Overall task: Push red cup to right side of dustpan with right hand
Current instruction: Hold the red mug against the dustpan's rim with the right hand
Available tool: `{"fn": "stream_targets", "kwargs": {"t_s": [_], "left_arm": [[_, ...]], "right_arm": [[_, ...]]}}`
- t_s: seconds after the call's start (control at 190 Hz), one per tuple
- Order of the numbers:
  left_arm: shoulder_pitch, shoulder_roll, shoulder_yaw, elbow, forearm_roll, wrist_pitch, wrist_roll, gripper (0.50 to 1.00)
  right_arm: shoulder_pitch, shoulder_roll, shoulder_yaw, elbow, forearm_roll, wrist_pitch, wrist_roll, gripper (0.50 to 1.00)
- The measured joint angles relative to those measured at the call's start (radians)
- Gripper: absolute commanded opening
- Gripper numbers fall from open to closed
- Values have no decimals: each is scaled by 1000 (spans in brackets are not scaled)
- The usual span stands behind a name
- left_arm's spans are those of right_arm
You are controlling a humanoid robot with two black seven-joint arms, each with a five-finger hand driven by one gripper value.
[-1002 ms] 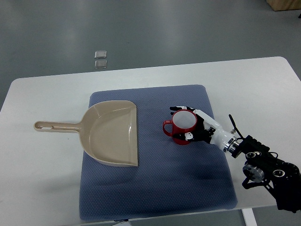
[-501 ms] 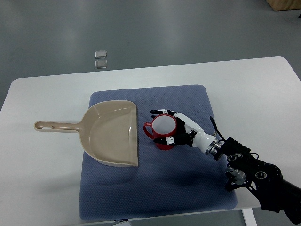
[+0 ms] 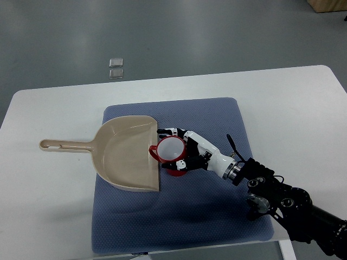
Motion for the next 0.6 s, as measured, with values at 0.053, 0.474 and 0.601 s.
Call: {"fn": "stream_targets", "kwargs": {"t_s": [0.053,0.474,0.601], "left_arm": [[0,0,0,0,0,0,0,1000],[0,0,1,0,0,0,0,1000],[0,0,1,0,0,0,0,1000]], "right_arm": [[0,0,-1,7,0,-1,0,930],[2,-13,13,13,18,5,0,932],[2,-42,21,14,20,24,0,932]]}}
